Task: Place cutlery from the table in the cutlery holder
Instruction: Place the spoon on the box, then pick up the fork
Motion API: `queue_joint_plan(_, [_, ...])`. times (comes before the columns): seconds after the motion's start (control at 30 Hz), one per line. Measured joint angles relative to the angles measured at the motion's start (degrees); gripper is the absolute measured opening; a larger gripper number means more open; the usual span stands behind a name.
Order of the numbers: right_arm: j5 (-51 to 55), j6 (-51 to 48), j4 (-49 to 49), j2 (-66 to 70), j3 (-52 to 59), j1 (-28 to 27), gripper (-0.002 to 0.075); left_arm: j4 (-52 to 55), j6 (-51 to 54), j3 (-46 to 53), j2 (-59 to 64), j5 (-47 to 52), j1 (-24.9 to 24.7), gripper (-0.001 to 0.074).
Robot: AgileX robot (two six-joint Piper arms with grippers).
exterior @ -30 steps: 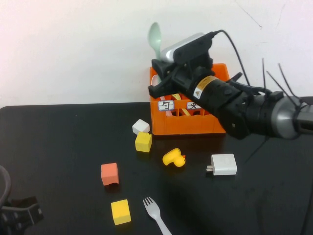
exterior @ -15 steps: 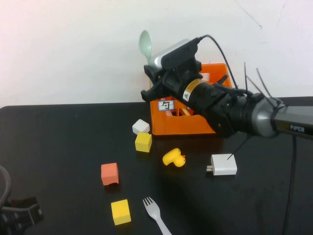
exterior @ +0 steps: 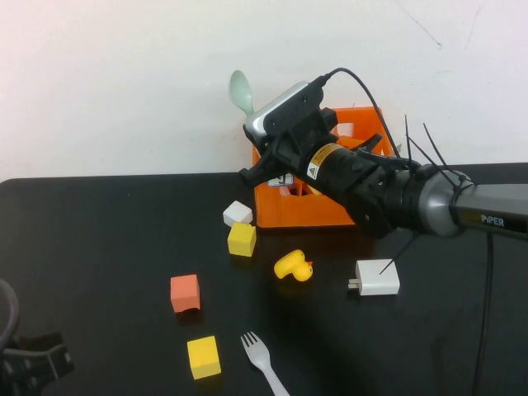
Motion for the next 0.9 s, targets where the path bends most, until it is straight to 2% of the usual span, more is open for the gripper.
queue_joint_plan(0.17, [0.00, -0.27, 0.59, 0.00, 0.00, 0.00, 0.0285, 0.00, 0.00, 0.00, 0.00, 0.00, 0.00, -0.0001])
queue_joint_plan(0.23, [0.00, -0.27, 0.59, 0.00, 0.00, 0.00, 0.0300, 0.00, 0.00, 0.00, 0.00, 0.09, 0.00, -0.0001])
queue_joint_plan(0.43, [-1.13, 0.29, 0.46, -0.55, 0.00, 0.00, 0.0302, 0.00, 0.00, 0.00, 0.00, 0.54, 0.00, -0.0001])
queue_joint_plan(0.53, [-0.39, 3.91, -3.66, -2.73, 0.00, 0.00, 0.0267, -0.91, 0.00, 0.00, 0.00, 0.58, 0.00, -0.0001])
queue_joint_plan(0.67, [3.89, 15.68, -16.30, -8.30, 0.00, 0.00, 0.0138, -2.84, 0.00, 0.00, 0.00, 0.58, 0.00, -0.0001])
queue_joint_plan(0.77, [9.00, 29.82, -29.54, -12.77, 0.00, 0.00, 0.0043, -3.50, 0.00, 0.00, 0.00, 0.48, 0.00, -0.0001])
queue_joint_plan(0.9, [14.17, 52.65, -53.98, -16.65, 0.27, 0.00, 0.0008, -3.64, 0.62, 0.00, 0.00, 0.48, 0.00, -0.0001])
